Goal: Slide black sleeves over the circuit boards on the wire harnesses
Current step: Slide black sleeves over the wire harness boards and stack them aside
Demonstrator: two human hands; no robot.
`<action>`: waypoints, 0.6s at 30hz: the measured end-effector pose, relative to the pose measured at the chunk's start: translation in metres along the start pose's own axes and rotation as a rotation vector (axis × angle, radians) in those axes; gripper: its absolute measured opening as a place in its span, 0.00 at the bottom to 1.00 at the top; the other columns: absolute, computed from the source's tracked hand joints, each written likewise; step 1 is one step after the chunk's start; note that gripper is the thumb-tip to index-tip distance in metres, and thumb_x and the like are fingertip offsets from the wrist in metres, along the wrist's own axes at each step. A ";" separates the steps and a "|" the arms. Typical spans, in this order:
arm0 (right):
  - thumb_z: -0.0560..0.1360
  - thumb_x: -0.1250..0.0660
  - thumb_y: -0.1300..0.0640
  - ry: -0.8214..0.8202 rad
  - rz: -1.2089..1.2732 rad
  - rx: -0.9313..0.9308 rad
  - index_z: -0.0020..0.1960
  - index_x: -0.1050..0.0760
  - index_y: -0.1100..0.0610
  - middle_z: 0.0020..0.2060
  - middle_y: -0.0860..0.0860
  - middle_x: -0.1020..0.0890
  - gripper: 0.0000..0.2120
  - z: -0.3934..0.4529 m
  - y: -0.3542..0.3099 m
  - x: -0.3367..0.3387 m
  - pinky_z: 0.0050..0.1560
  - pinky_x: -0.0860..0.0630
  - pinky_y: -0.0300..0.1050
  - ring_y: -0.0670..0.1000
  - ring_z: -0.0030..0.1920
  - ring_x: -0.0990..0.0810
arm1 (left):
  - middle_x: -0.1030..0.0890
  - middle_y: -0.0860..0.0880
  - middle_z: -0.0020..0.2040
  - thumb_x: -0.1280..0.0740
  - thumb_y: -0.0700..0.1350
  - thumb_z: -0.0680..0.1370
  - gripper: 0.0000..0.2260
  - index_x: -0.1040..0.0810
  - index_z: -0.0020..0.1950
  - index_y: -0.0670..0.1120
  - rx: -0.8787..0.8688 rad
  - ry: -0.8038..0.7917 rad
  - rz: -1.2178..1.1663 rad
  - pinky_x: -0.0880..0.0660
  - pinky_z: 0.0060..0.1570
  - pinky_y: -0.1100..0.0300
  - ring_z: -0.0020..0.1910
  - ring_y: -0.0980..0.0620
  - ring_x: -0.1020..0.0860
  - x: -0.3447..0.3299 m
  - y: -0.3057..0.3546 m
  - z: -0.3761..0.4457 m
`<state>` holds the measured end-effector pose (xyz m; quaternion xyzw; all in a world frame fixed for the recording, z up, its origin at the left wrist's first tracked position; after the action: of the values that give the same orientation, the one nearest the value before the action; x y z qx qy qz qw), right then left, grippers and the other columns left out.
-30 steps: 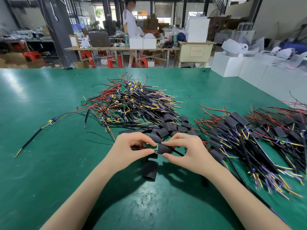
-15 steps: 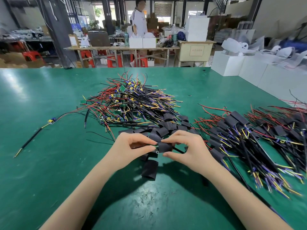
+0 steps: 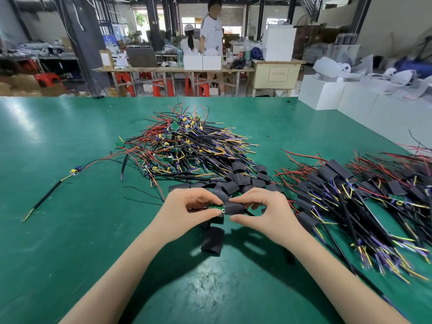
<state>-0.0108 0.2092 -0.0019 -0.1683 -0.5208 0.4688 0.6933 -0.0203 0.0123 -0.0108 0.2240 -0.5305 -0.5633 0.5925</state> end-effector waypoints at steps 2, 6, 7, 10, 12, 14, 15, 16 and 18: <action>0.63 0.20 0.55 0.019 0.000 -0.004 0.49 0.16 0.48 0.40 0.46 0.18 0.15 0.000 -0.002 0.000 0.43 0.28 0.41 0.46 0.41 0.22 | 0.14 0.48 0.42 0.25 0.38 0.72 0.05 0.16 0.46 0.45 0.023 -0.006 -0.038 0.22 0.44 0.63 0.40 0.53 0.17 -0.001 -0.001 0.000; 0.63 0.20 0.56 0.015 0.015 -0.007 0.49 0.16 0.49 0.39 0.48 0.18 0.15 -0.001 -0.002 -0.002 0.37 0.30 0.38 0.46 0.35 0.25 | 0.15 0.48 0.42 0.25 0.37 0.72 0.05 0.16 0.46 0.44 0.022 -0.010 -0.060 0.23 0.46 0.65 0.40 0.55 0.18 -0.003 0.000 0.000; 0.63 0.20 0.57 0.004 0.018 -0.011 0.49 0.15 0.50 0.39 0.48 0.18 0.15 -0.001 -0.002 -0.003 0.36 0.30 0.36 0.45 0.33 0.26 | 0.15 0.47 0.43 0.25 0.37 0.71 0.05 0.16 0.46 0.44 0.009 -0.006 -0.055 0.23 0.47 0.65 0.41 0.54 0.18 -0.003 0.001 0.000; 0.63 0.20 0.58 -0.025 0.026 -0.036 0.50 0.15 0.52 0.40 0.49 0.18 0.16 0.000 -0.002 -0.005 0.37 0.27 0.41 0.47 0.33 0.25 | 0.15 0.48 0.44 0.24 0.38 0.71 0.06 0.16 0.46 0.46 -0.005 0.003 -0.064 0.24 0.47 0.64 0.42 0.52 0.18 -0.002 0.001 0.000; 0.63 0.20 0.59 -0.036 0.040 -0.050 0.50 0.15 0.53 0.39 0.50 0.18 0.16 0.000 -0.001 -0.006 0.39 0.25 0.42 0.45 0.32 0.25 | 0.15 0.49 0.45 0.24 0.38 0.71 0.07 0.16 0.46 0.47 -0.003 -0.006 -0.071 0.24 0.46 0.65 0.41 0.54 0.19 -0.002 0.000 -0.001; 0.62 0.19 0.59 -0.037 0.052 -0.057 0.49 0.15 0.53 0.39 0.52 0.18 0.16 0.000 -0.001 -0.006 0.39 0.25 0.42 0.43 0.31 0.25 | 0.15 0.49 0.45 0.24 0.38 0.71 0.07 0.16 0.47 0.47 -0.004 -0.015 -0.067 0.25 0.46 0.65 0.41 0.55 0.19 -0.003 -0.001 0.000; 0.62 0.19 0.60 -0.036 0.056 -0.060 0.49 0.15 0.54 0.39 0.52 0.18 0.16 0.000 -0.001 -0.006 0.39 0.24 0.43 0.43 0.31 0.25 | 0.15 0.48 0.44 0.24 0.39 0.71 0.07 0.16 0.47 0.47 -0.003 -0.014 -0.068 0.24 0.46 0.64 0.40 0.55 0.20 -0.004 -0.001 0.000; 0.62 0.19 0.60 -0.035 0.055 -0.060 0.49 0.15 0.54 0.39 0.53 0.18 0.16 0.000 -0.001 -0.007 0.39 0.23 0.44 0.43 0.32 0.24 | 0.15 0.47 0.43 0.24 0.40 0.71 0.06 0.16 0.47 0.47 0.004 -0.010 -0.071 0.24 0.46 0.63 0.40 0.54 0.20 -0.005 -0.002 0.000; 0.62 0.20 0.60 -0.040 0.027 -0.048 0.48 0.15 0.54 0.38 0.53 0.18 0.15 0.000 -0.002 -0.009 0.39 0.24 0.46 0.46 0.32 0.24 | 0.15 0.46 0.43 0.25 0.42 0.70 0.06 0.16 0.45 0.49 0.027 0.000 -0.074 0.23 0.45 0.60 0.40 0.54 0.21 -0.007 -0.005 0.000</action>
<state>-0.0094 0.2008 -0.0053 -0.1825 -0.5433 0.4686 0.6723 -0.0211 0.0177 -0.0175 0.2515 -0.5293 -0.5777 0.5682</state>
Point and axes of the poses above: each hand's wrist, its own z-axis towards the middle knuckle, its own x-axis out of the back of the hand, y = z × x, the point moved 4 cm from there along z, towards the middle knuckle
